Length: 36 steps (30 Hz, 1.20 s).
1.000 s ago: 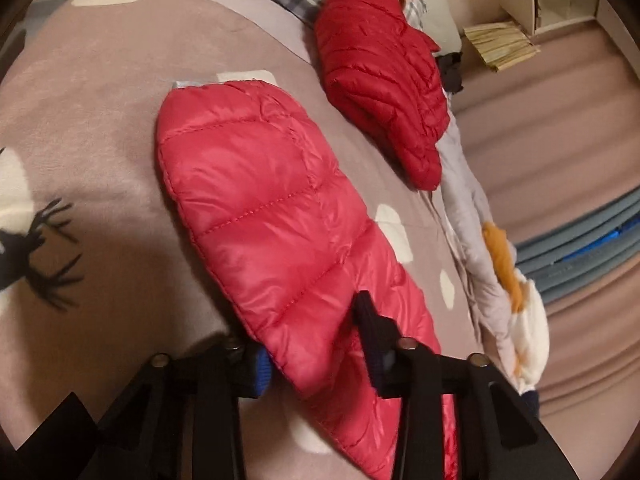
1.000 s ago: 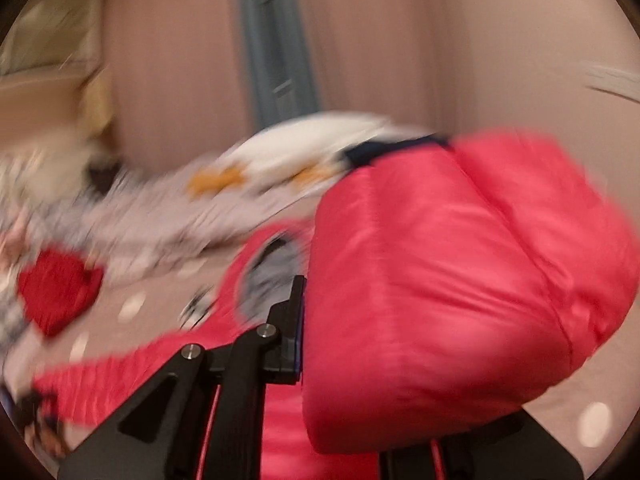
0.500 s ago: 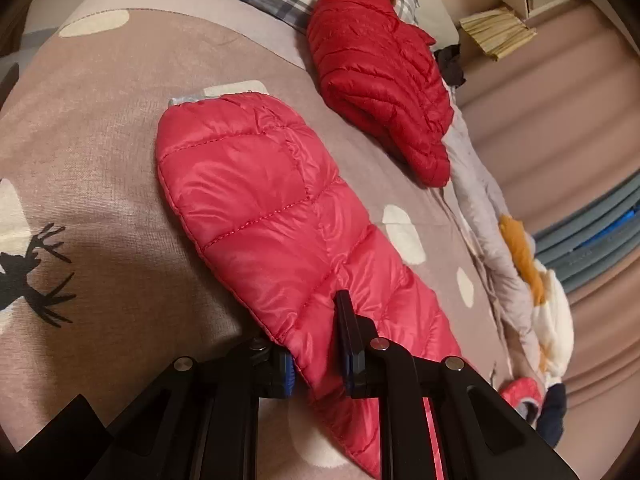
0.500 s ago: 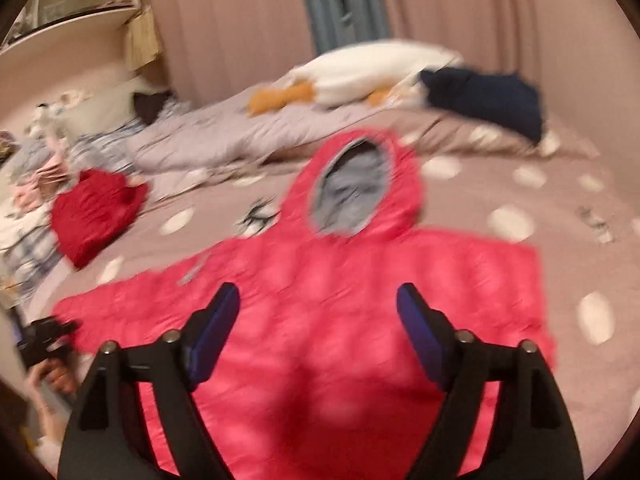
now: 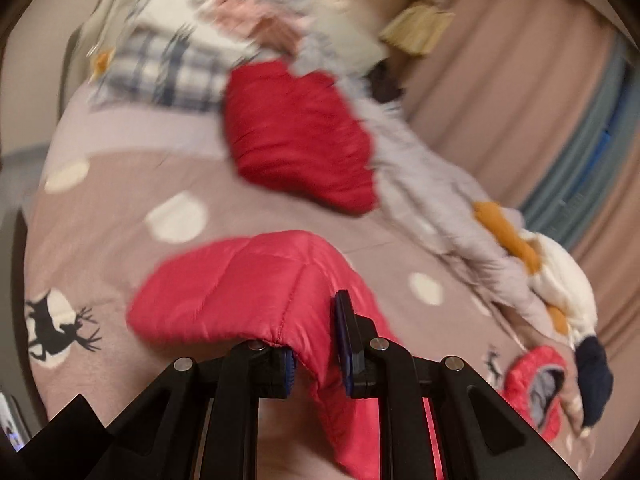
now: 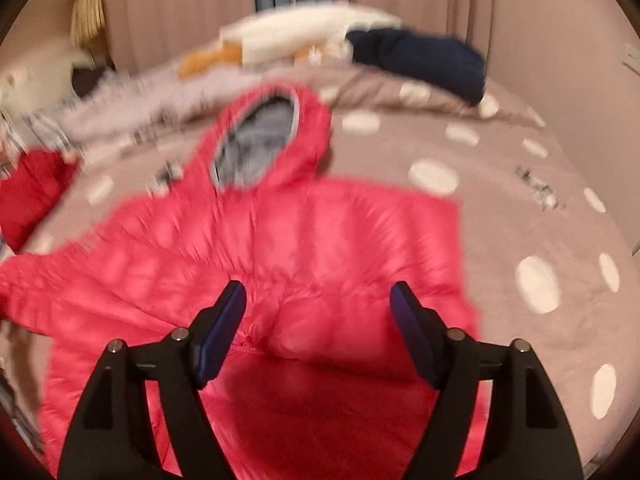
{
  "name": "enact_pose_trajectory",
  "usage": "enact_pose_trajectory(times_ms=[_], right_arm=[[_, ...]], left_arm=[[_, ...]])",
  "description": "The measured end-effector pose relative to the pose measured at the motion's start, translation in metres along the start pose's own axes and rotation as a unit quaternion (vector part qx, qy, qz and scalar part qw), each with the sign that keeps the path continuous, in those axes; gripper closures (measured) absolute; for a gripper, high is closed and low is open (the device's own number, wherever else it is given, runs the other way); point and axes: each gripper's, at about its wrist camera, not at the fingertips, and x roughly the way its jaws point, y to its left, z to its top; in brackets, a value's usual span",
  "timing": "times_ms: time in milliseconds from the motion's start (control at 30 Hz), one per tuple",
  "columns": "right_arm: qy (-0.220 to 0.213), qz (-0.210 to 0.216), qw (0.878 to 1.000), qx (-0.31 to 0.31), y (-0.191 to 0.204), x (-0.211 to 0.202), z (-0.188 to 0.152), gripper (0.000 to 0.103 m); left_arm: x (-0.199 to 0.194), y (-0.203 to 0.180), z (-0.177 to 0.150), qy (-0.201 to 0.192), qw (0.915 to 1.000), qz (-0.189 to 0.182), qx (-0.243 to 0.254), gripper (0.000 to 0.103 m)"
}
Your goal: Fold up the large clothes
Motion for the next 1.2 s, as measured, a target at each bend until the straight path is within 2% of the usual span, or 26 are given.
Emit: enact_pose_trajectory(times_ms=[67,167,233,300,333,400,467,533,567,633,667,700,767,833,867,900,933,1067,1133,1200], right_arm=[[-0.032,-0.018,0.999,0.008,-0.018,-0.025,0.004,0.015],[-0.089,-0.072,0.993,0.028,-0.050,-0.054,-0.001,0.009],[-0.102,-0.101,0.988,0.051,-0.067,-0.060,-0.012,0.008],[-0.096,-0.092,0.988,0.083,-0.090,-0.062,-0.023,0.009],[-0.087,-0.079,0.988,0.101,-0.100,-0.059,-0.028,0.009],[-0.063,-0.065,0.988,0.128,-0.119,-0.052,-0.034,0.009],[-0.065,-0.077,0.984,0.144,-0.131,-0.053,-0.037,0.009],[-0.072,-0.090,0.981,0.154,-0.136,-0.057,-0.038,0.009],[-0.073,-0.091,0.980,0.162,-0.140,-0.059,-0.037,0.009],[-0.076,-0.079,0.978,0.177,-0.144,-0.064,-0.038,0.009],[-0.076,-0.073,0.978,0.178,-0.144,-0.064,-0.037,0.009],[-0.075,-0.073,0.979,0.173,-0.144,-0.065,-0.037,0.009],[-0.073,-0.080,0.983,0.151,-0.138,-0.066,-0.037,0.009],[-0.072,-0.085,0.984,0.136,-0.134,-0.066,-0.038,0.009],[-0.069,-0.082,0.985,0.135,-0.134,-0.066,-0.038,0.009],[-0.066,-0.075,0.986,0.137,-0.133,-0.065,-0.038,0.009],[-0.062,-0.066,0.986,0.139,-0.132,-0.063,-0.038,0.009],[-0.058,-0.044,0.987,0.144,-0.125,-0.058,-0.037,0.008],[-0.056,-0.018,0.987,0.152,-0.118,-0.053,-0.035,0.007],[-0.053,0.015,0.987,0.154,-0.109,-0.045,-0.030,0.005]], left_arm=[[-0.018,-0.024,-0.004,-0.009,0.9995,-0.021,0.022,0.086],[-0.041,-0.065,-0.016,-0.022,0.9964,-0.050,0.065,0.086],[-0.054,-0.094,-0.028,-0.027,0.9915,-0.065,0.109,0.086],[-0.071,-0.134,-0.049,-0.031,0.9805,-0.084,0.175,0.086],[-0.075,-0.144,-0.056,-0.031,0.9764,-0.096,0.191,0.086],[-0.088,-0.171,-0.078,-0.017,0.9630,-0.148,0.225,0.086],[-0.098,-0.199,-0.105,0.012,0.9424,-0.215,0.256,0.086],[-0.099,-0.220,-0.131,0.057,0.9250,-0.251,0.279,0.086],[-0.097,-0.230,-0.148,0.082,0.9196,-0.250,0.292,0.086],[-0.094,-0.241,-0.173,0.102,0.9145,-0.228,0.318,0.086],[-0.092,-0.246,-0.186,0.112,0.9079,-0.224,0.336,0.086],[-0.090,-0.247,-0.191,0.118,0.9056,-0.222,0.342,0.085],[-0.085,-0.245,-0.197,0.150,0.9007,-0.224,0.341,0.077],[-0.080,-0.238,-0.191,0.184,0.8994,-0.238,0.317,0.062],[-0.079,-0.229,-0.184,0.192,0.9027,-0.250,0.293,0.051],[-0.086,-0.231,-0.186,0.189,0.9055,-0.254,0.282,0.039],[-0.089,-0.222,-0.178,0.178,0.9106,-0.257,0.270,0.033],[-0.101,-0.205,-0.157,0.146,0.9225,-0.251,0.255,0.026],[-0.107,-0.204,-0.154,0.138,0.9281,-0.251,0.239,0.021],[-0.094,-0.195,-0.148,0.143,0.9363,-0.227,0.227,0.021]])
